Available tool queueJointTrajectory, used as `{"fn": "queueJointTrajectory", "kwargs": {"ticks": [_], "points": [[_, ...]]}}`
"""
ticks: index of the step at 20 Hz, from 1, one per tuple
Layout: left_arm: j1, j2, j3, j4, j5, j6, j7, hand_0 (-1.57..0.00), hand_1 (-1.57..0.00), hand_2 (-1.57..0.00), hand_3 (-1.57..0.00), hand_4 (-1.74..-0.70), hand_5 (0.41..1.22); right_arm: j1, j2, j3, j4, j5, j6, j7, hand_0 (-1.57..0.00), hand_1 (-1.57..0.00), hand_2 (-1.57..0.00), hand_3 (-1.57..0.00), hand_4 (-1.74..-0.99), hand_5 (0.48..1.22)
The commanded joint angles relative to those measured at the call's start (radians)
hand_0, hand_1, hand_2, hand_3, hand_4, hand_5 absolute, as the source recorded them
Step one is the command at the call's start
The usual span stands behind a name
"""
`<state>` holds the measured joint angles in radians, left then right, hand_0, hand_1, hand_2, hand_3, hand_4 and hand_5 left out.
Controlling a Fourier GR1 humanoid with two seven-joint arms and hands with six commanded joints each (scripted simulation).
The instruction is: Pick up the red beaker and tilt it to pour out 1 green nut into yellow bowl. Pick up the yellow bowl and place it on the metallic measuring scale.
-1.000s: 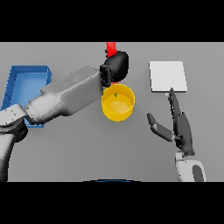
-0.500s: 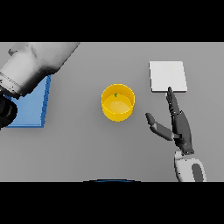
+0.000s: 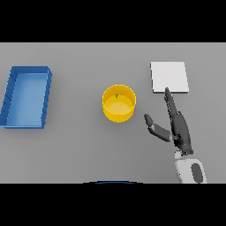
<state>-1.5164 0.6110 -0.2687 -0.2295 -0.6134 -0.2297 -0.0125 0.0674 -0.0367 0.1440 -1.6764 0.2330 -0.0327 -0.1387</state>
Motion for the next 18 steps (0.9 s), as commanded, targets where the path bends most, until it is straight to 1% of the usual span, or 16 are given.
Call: {"fn": "queueJointTrajectory", "kwargs": {"ticks": [1,2,4,5,6,7,8,9,11,12,13,14,15,17,18], "points": [[0.040,0.006,0.027,0.003,0.030,0.036,0.048,-1.57,-1.57,-1.57,-1.55,-1.74,1.221,-0.006,-0.006,0.000,-0.004,0.002,0.002,0.005,0.00,0.00,0.00,0.00,-1.132,0.614],[0.088,0.006,0.044,0.004,0.055,0.076,0.096,-1.57,-1.57,-1.57,-1.56,-1.74,1.221,-0.008,-0.010,-0.005,-0.010,-0.005,0.004,0.006,0.00,0.00,0.00,0.00,-1.132,0.621],[0.172,0.011,0.090,-0.017,0.115,0.152,0.132,-1.57,-1.57,-1.57,-1.56,-1.74,1.221,-0.010,-0.026,-0.011,-0.007,-0.007,0.011,0.004,0.00,0.00,0.00,0.00,-1.142,0.628],[0.216,0.010,0.115,-0.033,0.151,0.182,0.156,-1.57,-1.57,-1.57,-1.56,-1.74,1.221,-0.006,-0.023,-0.001,-0.014,-0.006,0.019,0.009,0.00,0.00,0.00,0.00,-1.134,0.632],[0.257,0.018,0.145,-0.053,0.188,0.207,0.187,-1.57,-1.57,-1.57,-1.57,-1.74,1.221,-0.007,-0.019,0.000,-0.008,-0.005,0.018,0.017,0.00,0.00,0.00,0.00,-1.133,0.640],[0.285,0.012,0.171,-0.069,0.221,0.228,0.234,-1.57,-1.57,-1.57,-1.57,-1.74,1.221,-0.005,-0.023,-0.003,-0.008,-0.011,0.023,0.008,0.00,0.00,0.00,0.00,-1.138,0.648],[0.328,0.015,0.189,-0.101,0.249,0.237,0.252,-1.57,-1.57,-1.57,-1.57,-1.74,1.221,-0.004,-0.024,-0.004,-0.007,-0.018,0.029,0.013,0.00,0.00,0.00,0.00,-1.133,0.655],[0.374,0.018,0.203,-0.139,0.274,0.248,0.273,-1.57,-1.57,-1.57,-1.57,-1.74,1.221,0.007,-0.027,-0.004,-0.007,-0.021,0.034,0.003,0.00,0.00,0.00,0.00,-1.129,0.659],[0.494,0.006,0.219,-0.249,0.325,0.270,0.295,-1.57,-1.57,-1.57,-1.57,-1.74,1.221,0.004,-0.017,0.002,-0.002,-0.021,0.033,0.007,0.00,0.00,0.00,0.00,-1.131,0.669],[0.565,-0.001,0.222,-0.311,0.346,0.288,0.305,-1.57,-1.57,-1.57,-1.57,-1.74,1.221,0.003,-0.019,0.001,0.003,-0.013,0.026,-0.010,0.00,0.00,0.00,0.00,-1.141,0.673],[0.628,-0.011,0.231,-0.362,0.371,0.301,0.306,-1.57,-1.57,-1.57,-1.57,-1.74,1.221,-0.018,-0.027,-0.008,0.000,-0.017,0.025,0.004,0.00,0.00,0.00,0.00,-1.151,0.676],[0.695,-0.016,0.237,-0.429,0.393,0.316,0.314,-1.57,-1.57,-1.57,-1.57,-1.74,1.221,-0.017,-0.030,-0.010,0.003,-0.019,0.027,0.002,0.00,0.00,0.00,0.00,-1.159,0.677],[0.738,-0.021,0.239,-0.476,0.405,0.325,0.345,-1.57,-1.57,-1.57,-1.57,-1.74,1.221,-0.002,-0.037,-0.008,-0.004,-0.013,0.028,-0.011,0.00,0.00,0.00,0.00,-1.166,0.676],[0.823,-0.027,0.239,-0.596,0.426,0.344,0.382,-1.57,-1.57,-1.57,-1.57,-1.74,1.151,0.007,-0.035,-0.005,0.000,-0.009,0.028,-0.017,0.00,0.00,0.00,0.00,-1.174,0.676],[0.864,-0.029,0.241,-0.642,0.441,0.348,0.397,-1.57,-1.57,-1.57,-1.57,-1.74,1.098,0.012,-0.043,-0.011,-0.004,-0.019,0.034,-0.026,0.00,0.00,0.00,0.00,-1.171,0.677]]}}
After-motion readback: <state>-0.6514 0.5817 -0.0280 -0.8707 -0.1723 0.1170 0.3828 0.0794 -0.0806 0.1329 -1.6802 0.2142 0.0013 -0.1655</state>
